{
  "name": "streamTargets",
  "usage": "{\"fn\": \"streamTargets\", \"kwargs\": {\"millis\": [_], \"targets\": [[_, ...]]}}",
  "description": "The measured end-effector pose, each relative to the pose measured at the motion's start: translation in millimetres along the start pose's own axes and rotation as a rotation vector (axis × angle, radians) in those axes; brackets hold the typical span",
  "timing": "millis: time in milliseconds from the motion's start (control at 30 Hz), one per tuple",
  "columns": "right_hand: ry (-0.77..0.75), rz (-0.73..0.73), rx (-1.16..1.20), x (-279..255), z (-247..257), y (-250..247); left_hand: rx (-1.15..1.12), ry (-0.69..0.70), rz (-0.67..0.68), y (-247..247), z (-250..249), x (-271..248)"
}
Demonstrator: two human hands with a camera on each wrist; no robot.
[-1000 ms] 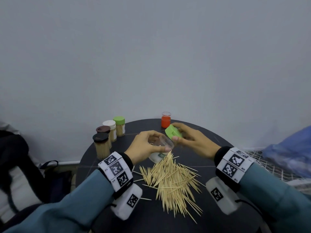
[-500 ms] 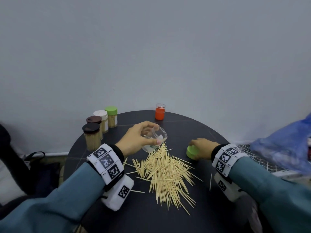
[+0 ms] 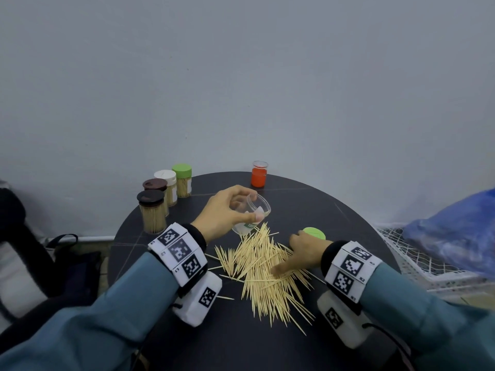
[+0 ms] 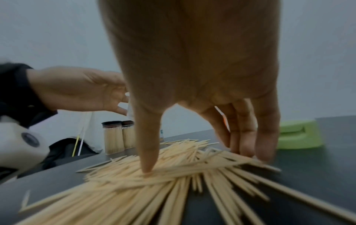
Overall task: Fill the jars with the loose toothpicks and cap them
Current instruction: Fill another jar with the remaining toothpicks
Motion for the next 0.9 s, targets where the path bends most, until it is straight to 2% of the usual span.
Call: {"fn": "streamTargets", "kwargs": {"millis": [333,633,900], "targets": [[0.046,-0.078,0.229,3,7,7,0.03,0.014,0.001,1,0,0],[0.05,-0.109,0.195,13,17,3,0.028,-0.01,-0.001,1,3,2],[0.068,-0.081,0.209,21,18,-1,0.048,-0.014,0.0,1,1,2]]}}
Point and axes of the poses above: each hand's wrist, its own x-axis towards the middle knuckle, its own y-axis out of the palm, z = x × y, the point moved 2 cm from there along x, towards the middle knuckle, and after that the axes turned 7 degrees about z, right-handed, at the moved point
